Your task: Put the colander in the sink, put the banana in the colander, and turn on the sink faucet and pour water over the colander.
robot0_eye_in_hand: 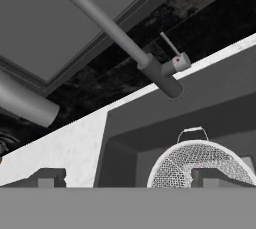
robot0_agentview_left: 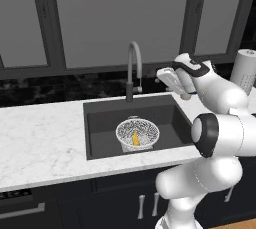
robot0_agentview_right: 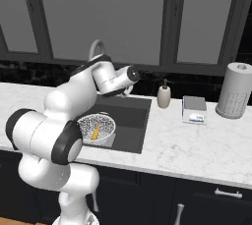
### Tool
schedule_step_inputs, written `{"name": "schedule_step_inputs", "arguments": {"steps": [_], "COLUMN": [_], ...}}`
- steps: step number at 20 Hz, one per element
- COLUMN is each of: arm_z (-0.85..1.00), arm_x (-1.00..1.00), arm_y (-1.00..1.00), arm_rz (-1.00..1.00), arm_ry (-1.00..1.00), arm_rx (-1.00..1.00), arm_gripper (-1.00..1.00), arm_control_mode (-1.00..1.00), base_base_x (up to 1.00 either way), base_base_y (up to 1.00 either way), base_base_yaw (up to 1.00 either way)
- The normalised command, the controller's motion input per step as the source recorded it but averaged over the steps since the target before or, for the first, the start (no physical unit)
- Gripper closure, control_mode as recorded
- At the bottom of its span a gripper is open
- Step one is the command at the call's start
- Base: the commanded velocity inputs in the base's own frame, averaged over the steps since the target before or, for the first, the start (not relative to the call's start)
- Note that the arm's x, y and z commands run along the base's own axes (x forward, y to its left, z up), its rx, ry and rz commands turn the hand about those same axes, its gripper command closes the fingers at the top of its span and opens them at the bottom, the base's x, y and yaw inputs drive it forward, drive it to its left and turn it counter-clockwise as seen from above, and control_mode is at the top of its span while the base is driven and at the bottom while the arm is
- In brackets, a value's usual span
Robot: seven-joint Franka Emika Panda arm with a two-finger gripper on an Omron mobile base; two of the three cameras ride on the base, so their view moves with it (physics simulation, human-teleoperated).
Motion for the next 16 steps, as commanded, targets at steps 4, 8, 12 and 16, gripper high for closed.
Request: {"name": "schedule_step_inputs", "arguments": {"steps": [4, 8, 12, 16], "arm_z": [-0.18, -0.06, 0.0, 0.0], "arm_x": [0.02, 0.04, 0.32, 0.41], "arm_y": [0.0, 0.0, 0.0, 0.0], "arm_rz": [-0.04, -0.03, -0.02, -0.01], "arm_ry": [-0.09, -0.05, -0.01, 0.0], "arm_rx": [0.0, 0.0, 0.0, 0.0], "arm_gripper": [-1.0, -1.0, -1.0, -1.0], "arm_control_mode": [-1.0, -1.0, -1.0, -1.0], "base_base_x": [0.0, 0.0, 0.0, 0.0], "base_base_y": [0.0, 0.0, 0.0, 0.0], "base_base_yaw": [0.0, 0.0, 0.0, 0.0]}}
